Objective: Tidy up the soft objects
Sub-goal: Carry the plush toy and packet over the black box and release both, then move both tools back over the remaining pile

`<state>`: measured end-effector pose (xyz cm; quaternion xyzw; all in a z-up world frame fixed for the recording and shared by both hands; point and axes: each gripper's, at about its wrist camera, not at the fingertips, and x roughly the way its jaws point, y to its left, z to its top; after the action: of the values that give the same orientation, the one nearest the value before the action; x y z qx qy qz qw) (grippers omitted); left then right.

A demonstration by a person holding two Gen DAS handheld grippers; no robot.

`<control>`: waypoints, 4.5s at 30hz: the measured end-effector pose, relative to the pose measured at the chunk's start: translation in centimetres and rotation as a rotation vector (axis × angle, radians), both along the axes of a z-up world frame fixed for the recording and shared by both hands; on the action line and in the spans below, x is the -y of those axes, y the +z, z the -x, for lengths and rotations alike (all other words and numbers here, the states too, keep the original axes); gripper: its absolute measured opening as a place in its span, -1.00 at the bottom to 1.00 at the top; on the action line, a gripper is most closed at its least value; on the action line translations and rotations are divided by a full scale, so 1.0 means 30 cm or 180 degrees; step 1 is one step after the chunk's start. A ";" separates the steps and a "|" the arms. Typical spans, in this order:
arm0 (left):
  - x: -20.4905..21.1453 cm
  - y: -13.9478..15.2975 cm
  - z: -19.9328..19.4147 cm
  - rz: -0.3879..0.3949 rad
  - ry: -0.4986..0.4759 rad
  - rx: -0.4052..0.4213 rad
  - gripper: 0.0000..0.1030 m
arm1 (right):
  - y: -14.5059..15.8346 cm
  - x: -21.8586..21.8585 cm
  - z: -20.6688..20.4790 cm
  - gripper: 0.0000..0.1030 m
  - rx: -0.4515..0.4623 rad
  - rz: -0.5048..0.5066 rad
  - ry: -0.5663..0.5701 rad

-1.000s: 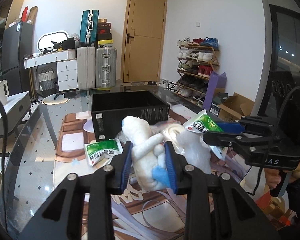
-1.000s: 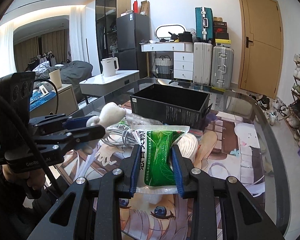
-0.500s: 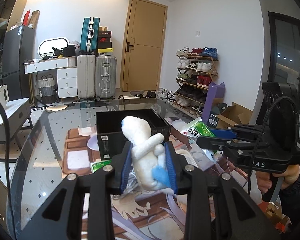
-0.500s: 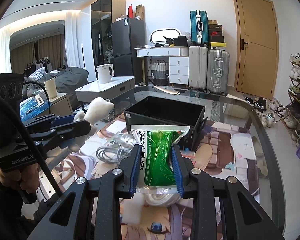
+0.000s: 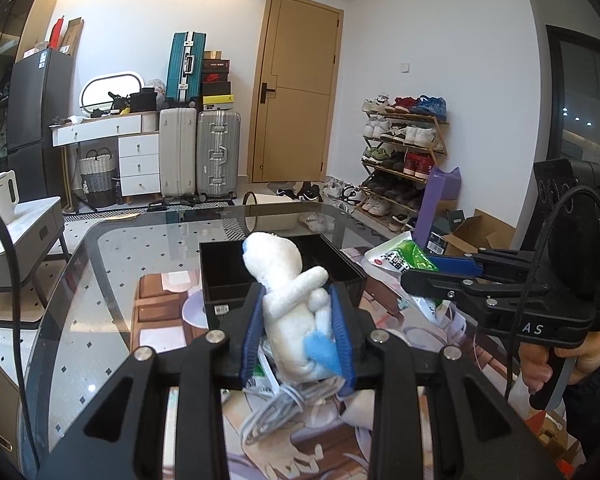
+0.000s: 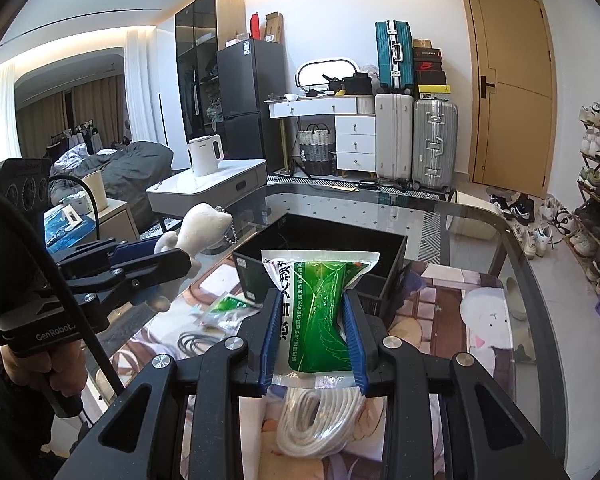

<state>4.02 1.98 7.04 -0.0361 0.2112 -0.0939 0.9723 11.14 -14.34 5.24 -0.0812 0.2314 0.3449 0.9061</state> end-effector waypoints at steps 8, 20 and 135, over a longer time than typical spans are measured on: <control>-0.031 0.005 -0.075 0.0014 0.0054 -0.0009 -0.39 | 0.019 -0.022 -0.073 -0.42 -0.0023 -0.0004 -0.0021; -0.058 -0.023 -0.182 0.0016 0.0049 -0.0113 -0.39 | 0.014 -0.067 -0.167 -0.42 -0.0052 0.0055 0.0008; -0.088 -0.098 -0.029 -0.0006 0.0557 -0.0313 1.00 | -0.128 0.088 -0.091 0.99 -0.0372 0.0238 -0.0451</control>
<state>4.90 4.61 4.11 -0.0580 0.2547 -0.0065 0.9652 13.85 -16.99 1.41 -0.0781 0.3017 0.2752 0.9095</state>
